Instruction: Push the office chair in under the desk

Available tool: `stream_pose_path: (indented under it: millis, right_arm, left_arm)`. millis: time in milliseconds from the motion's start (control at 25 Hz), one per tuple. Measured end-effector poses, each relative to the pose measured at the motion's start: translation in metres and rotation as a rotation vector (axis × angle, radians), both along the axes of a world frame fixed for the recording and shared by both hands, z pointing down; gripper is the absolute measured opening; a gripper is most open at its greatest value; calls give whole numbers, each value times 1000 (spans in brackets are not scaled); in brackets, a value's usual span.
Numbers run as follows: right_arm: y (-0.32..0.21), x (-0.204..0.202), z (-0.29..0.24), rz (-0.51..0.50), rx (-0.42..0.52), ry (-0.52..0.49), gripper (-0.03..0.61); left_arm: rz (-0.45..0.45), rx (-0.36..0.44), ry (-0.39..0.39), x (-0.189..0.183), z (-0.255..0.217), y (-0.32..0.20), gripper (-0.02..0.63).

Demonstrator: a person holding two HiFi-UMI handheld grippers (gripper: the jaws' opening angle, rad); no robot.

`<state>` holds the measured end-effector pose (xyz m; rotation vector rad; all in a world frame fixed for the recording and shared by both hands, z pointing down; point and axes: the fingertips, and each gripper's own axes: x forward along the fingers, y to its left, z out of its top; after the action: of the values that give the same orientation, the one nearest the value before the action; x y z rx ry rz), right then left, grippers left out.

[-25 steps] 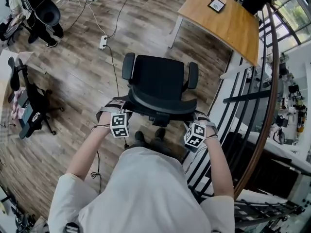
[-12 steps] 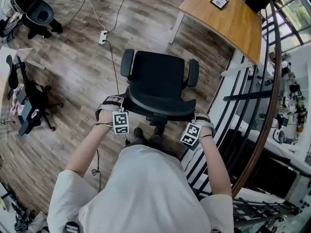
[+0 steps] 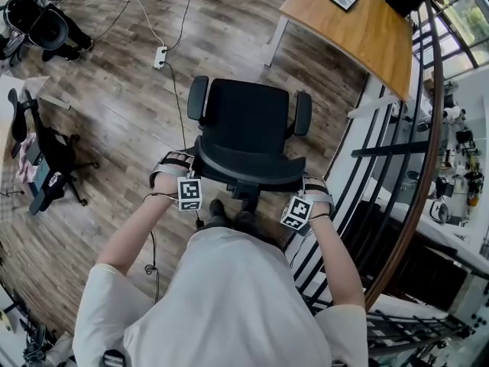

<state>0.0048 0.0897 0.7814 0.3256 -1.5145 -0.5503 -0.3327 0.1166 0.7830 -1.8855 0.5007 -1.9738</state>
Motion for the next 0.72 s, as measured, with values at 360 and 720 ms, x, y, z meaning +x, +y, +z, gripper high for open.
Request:
stream_pose_path:
  millis: [360, 720]
  right_arm:
    - [-3, 2, 0, 5, 2, -11, 86]
    - [-7, 11, 7, 4, 6, -6, 84]
  left_arm:
    - [-16, 12, 2, 3, -1, -4, 63]
    - [-33, 24, 1, 11, 8, -8, 64]
